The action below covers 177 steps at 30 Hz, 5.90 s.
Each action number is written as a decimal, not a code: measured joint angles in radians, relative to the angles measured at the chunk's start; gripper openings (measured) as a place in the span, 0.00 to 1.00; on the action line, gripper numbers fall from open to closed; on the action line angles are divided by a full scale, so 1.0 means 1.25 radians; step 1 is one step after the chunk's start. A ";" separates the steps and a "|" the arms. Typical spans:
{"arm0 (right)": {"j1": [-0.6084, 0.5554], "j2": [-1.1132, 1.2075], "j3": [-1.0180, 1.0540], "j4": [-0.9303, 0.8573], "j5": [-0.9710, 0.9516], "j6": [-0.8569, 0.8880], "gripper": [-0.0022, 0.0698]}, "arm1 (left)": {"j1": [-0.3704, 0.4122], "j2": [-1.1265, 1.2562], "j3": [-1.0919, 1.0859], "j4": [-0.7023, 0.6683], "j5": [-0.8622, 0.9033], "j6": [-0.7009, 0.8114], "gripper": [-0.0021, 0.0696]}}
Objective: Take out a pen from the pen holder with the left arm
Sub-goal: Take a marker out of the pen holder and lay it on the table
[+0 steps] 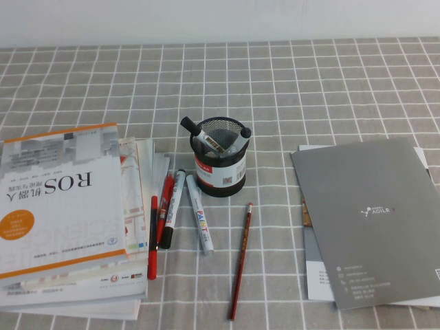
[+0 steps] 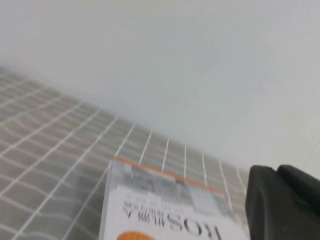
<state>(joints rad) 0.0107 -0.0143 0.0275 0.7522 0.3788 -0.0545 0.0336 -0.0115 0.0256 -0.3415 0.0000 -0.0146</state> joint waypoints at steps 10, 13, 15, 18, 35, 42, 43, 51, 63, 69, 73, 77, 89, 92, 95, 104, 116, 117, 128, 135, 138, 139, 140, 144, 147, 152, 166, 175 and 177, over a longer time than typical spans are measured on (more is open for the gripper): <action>0.000 0.000 0.000 0.000 0.000 0.000 0.01 | 0.000 0.000 0.000 -0.014 -0.129 -0.398 0.02; 0.000 0.000 0.000 0.000 0.000 0.000 0.01 | 0.000 0.000 0.000 -0.017 -0.143 -0.482 0.02; 0.000 0.000 0.000 0.000 0.000 0.000 0.01 | 0.000 0.000 0.002 -0.017 -0.151 -0.501 0.02; 0.000 0.000 0.000 0.000 0.000 0.000 0.01 | 0.000 0.000 0.002 -0.014 -0.194 -0.509 0.02; 0.000 0.000 0.000 0.000 0.000 0.000 0.01 | -0.018 0.337 -0.329 0.492 0.032 -0.465 0.02; 0.000 0.000 0.000 0.000 0.000 0.000 0.01 | -0.183 0.585 -0.344 0.543 -0.038 -0.398 0.02; 0.000 0.000 0.000 0.000 0.000 0.000 0.01 | -0.213 0.621 -0.344 0.556 -0.060 -0.395 0.02; 0.000 0.000 0.000 0.000 0.000 0.000 0.01 | -0.331 0.862 -0.409 0.651 -0.151 -0.390 0.02; 0.000 0.000 0.000 0.000 0.000 0.000 0.01 | -0.336 1.010 -0.534 1.105 -0.254 -0.769 0.02; 0.000 0.000 0.000 0.000 0.000 0.000 0.01 | -0.336 1.025 -0.545 1.117 -0.256 -0.802 0.02; 0.000 0.000 0.000 0.000 0.000 0.000 0.01 | -0.336 1.030 -0.545 1.005 -0.275 -0.749 0.02; 0.000 0.000 0.000 0.000 0.000 0.000 0.01 | -0.364 1.040 -0.545 0.740 -0.275 -0.498 0.05; 0.000 0.000 0.000 0.000 0.000 0.000 0.01 | -0.472 1.058 -0.545 -0.032 -0.251 0.211 0.57; 0.000 0.000 0.000 0.000 0.000 0.000 0.01 | -0.472 1.085 -0.545 -0.013 -0.259 0.135 0.63; 0.000 0.000 0.000 0.000 0.000 0.000 0.01 | -0.472 1.121 -0.545 0.075 -0.315 -0.012 0.65; 0.000 0.000 0.000 0.000 0.000 0.000 0.01 | -0.472 1.244 -0.545 0.058 -0.525 -0.143 0.66; 0.000 0.000 0.000 0.000 0.000 0.000 0.01 | -0.472 1.347 -0.557 0.150 -0.681 -0.241 0.66; 0.000 0.000 0.000 0.000 0.000 0.000 0.01 | -0.472 1.360 -0.563 0.157 -0.685 -0.251 0.66; 0.000 0.000 0.000 0.000 0.000 0.000 0.01 | -0.472 1.459 -0.642 0.212 -0.701 -0.319 0.66; 0.000 0.000 0.000 0.000 0.000 0.000 0.01 | -0.472 1.506 -0.671 0.216 -0.704 -0.327 0.66; 0.000 0.000 0.000 0.000 0.000 0.000 0.01 | -0.472 1.524 -0.677 0.219 -0.704 -0.332 0.66; 0.000 0.000 0.000 0.000 0.000 0.000 0.01 | -0.472 1.528 -0.679 0.219 -0.705 -0.334 0.66; 0.000 0.000 0.000 0.000 0.000 0.000 0.01 | -0.472 1.532 -0.680 0.219 -0.705 -0.334 0.66; 0.000 0.000 0.000 0.000 0.000 0.000 0.01 | -0.472 1.536 -0.684 0.219 -0.714 -0.336 0.66; 0.000 0.000 0.000 0.000 0.000 0.000 0.01 | -0.471 1.536 -0.695 0.219 -0.722 -0.336 0.66; 0.000 0.000 0.000 0.000 0.000 0.000 0.01 | -0.462 1.540 -0.707 0.221 -0.726 -0.339 0.63; 0.000 0.000 0.000 0.000 0.000 0.000 0.01 | -0.460 1.553 -0.712 0.248 -0.750 -0.360 0.18; 0.000 0.000 0.000 0.000 0.000 0.000 0.01 | -0.460 1.491 -0.712 0.280 -0.759 -0.326 0.18; 0.000 0.000 0.000 0.000 0.000 0.000 0.01 | -0.460 1.456 -0.712 0.290 -0.739 -0.287 0.18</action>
<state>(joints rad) 0.0107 -0.0143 0.0275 0.7522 0.3788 -0.0545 -0.5408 1.8083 -0.8642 0.0210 -0.9241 -0.3739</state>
